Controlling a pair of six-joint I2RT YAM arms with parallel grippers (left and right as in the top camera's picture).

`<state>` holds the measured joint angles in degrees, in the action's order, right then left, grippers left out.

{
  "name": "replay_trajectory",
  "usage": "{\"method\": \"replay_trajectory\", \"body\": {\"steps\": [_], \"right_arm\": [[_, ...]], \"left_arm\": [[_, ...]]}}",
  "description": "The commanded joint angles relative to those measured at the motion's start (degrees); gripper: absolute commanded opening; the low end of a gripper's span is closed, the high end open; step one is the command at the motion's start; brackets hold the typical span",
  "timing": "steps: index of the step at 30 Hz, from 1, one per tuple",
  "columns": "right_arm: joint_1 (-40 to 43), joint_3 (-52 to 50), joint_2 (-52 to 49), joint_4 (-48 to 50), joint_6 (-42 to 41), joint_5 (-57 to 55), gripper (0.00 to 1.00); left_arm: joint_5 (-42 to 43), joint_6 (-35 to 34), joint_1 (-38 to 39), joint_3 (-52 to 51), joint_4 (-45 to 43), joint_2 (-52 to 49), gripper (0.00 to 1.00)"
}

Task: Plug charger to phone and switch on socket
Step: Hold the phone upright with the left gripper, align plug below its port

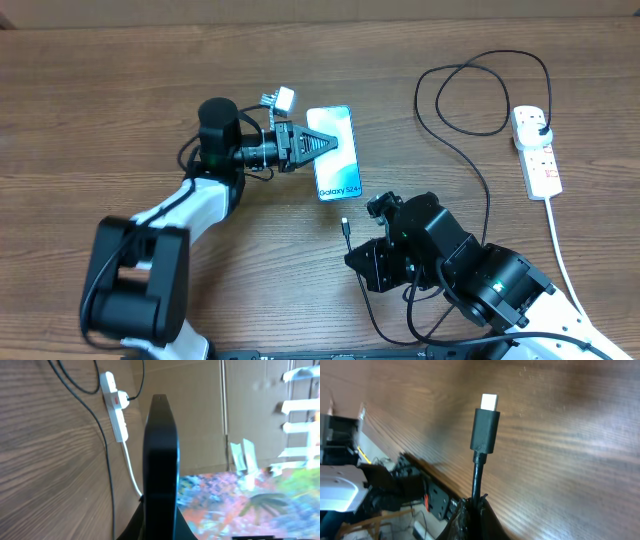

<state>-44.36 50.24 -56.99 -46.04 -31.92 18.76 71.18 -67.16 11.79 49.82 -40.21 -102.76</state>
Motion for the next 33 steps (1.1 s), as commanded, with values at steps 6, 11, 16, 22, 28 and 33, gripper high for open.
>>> {"method": "replay_trajectory", "body": {"steps": [6, 11, 16, 22, 28, 33], "right_arm": [[-0.3, 0.3, 0.0, 3.0, -5.0, -6.0, 0.04], [-0.3, 0.3, -0.6, 3.5, -4.4, -6.6, 0.04], [-0.3, 0.3, -0.6, 3.5, -1.9, -7.2, 0.04], [-0.3, 0.3, -0.6, 3.0, -0.8, -6.9, 0.04], [-0.3, 0.3, -0.6, 2.2, 5.6, -3.7, 0.04], [-0.3, 0.3, -0.6, 1.7, 7.0, -6.4, 0.04]], "left_arm": [[2.3, -23.8, 1.9, 0.8, -29.7, -1.4, 0.04], [6.9, -30.2, 1.7, 0.8, -38.9, -1.4, 0.04], [7.8, -30.2, 1.7, 0.8, -35.7, -1.4, 0.04], [5.1, -26.4, 1.7, 0.8, -27.7, -1.4, 0.04], [2.7, -22.7, 1.7, 0.8, -20.0, -1.4, 0.04], [2.7, -22.1, 1.7, 0.8, -19.1, -1.4, 0.04]]}}
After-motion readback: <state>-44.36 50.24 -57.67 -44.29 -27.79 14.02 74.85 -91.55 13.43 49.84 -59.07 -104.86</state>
